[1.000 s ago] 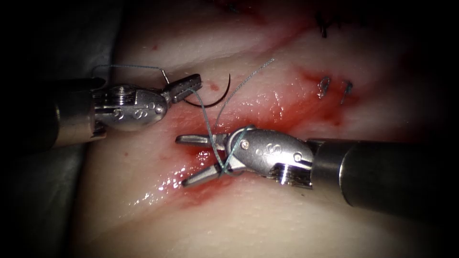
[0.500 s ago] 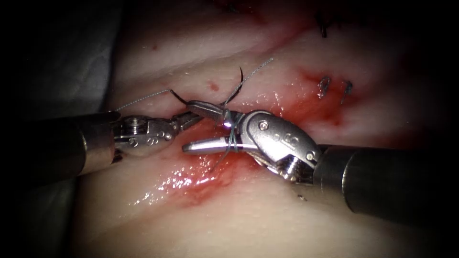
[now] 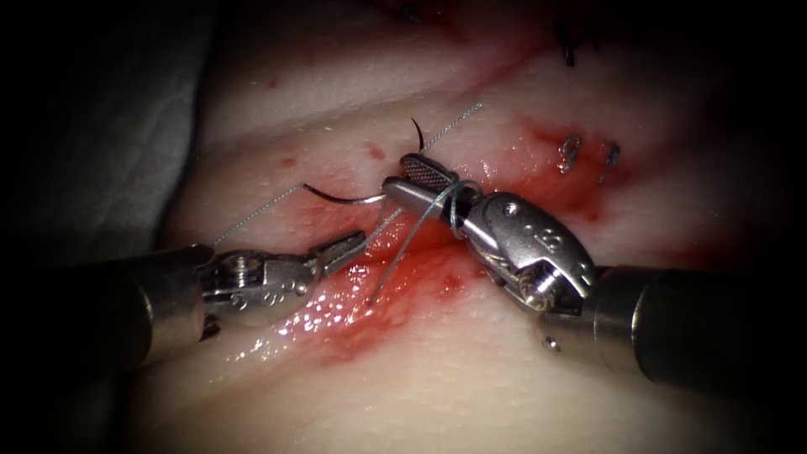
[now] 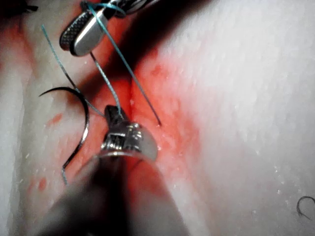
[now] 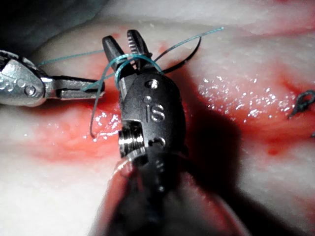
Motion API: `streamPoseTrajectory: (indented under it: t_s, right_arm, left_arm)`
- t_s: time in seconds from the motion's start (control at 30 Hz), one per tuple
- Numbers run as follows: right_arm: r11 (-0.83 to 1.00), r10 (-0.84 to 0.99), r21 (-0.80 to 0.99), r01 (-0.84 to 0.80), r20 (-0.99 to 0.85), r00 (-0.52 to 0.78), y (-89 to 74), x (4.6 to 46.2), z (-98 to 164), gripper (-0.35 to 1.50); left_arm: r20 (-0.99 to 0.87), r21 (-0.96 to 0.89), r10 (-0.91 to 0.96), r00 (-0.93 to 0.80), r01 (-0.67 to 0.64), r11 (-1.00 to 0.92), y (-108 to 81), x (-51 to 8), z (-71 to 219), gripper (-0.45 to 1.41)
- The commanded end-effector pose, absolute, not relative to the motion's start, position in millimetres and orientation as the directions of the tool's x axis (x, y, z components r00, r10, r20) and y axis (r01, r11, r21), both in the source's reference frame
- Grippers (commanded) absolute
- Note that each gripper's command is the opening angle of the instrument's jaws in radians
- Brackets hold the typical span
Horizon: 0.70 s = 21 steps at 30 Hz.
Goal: Wound Closure
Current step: Create two loops counter-clockwise around right needle holder with left hand, then grab suture tail with right jaws
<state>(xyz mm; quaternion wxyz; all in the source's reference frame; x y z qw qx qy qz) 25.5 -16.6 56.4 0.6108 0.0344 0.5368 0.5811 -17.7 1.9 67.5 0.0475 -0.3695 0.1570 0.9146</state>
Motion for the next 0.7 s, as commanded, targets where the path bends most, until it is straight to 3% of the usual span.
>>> streamPoseTrajectory:
  t_s: [0.03, 0.07, 0.13, 0.2, 0.37, 0.7]
  right_arm:
    - [0.248, 0.772, 0.715, -0.653, -0.553, -0.313, -16.5, 26.5, 57.5, 0.22]
    - [0.248, 0.772, 0.715, -0.653, -0.553, -0.313, -16.5, 26.5, 57.5, 0.22]
    - [0.185, 0.796, 0.746, -0.639, -0.495, -0.348, -16.3, 26.4, 58.4, 0.71]
    - [0.169, 0.809, 0.743, -0.648, -0.480, -0.339, -16.2, 26.3, 59.1, 0.93]
    - [0.100, 0.844, 0.745, -0.659, -0.414, -0.340, -16.9, 26.1, 61.8, 0.99]
    - [-0.049, 0.845, 0.787, -0.616, -0.296, -0.446, -15.5, 25.0, 62.8, 0.91]
  left_arm:
    - [-0.689, 0.260, -0.034, -0.724, -0.203, -0.944, 1.9, -18.6, 67.9, -0.45]
    - [-0.689, 0.260, -0.034, -0.724, -0.203, -0.944, 1.9, -18.6, 67.9, -0.45]
    - [-0.683, 0.273, -0.040, -0.729, -0.205, -0.940, 2.5, -19.3, 67.5, -0.45]
    - [-0.681, 0.287, -0.053, -0.731, -0.199, -0.937, 2.9, -19.6, 67.4, -0.45]
    - [-0.675, 0.301, -0.063, -0.736, -0.197, -0.933, 3.4, -20.1, 67.3, -0.45]
    - [-0.667, 0.310, -0.067, -0.742, -0.194, -0.931, 3.7, -20.9, 67.4, -0.45]
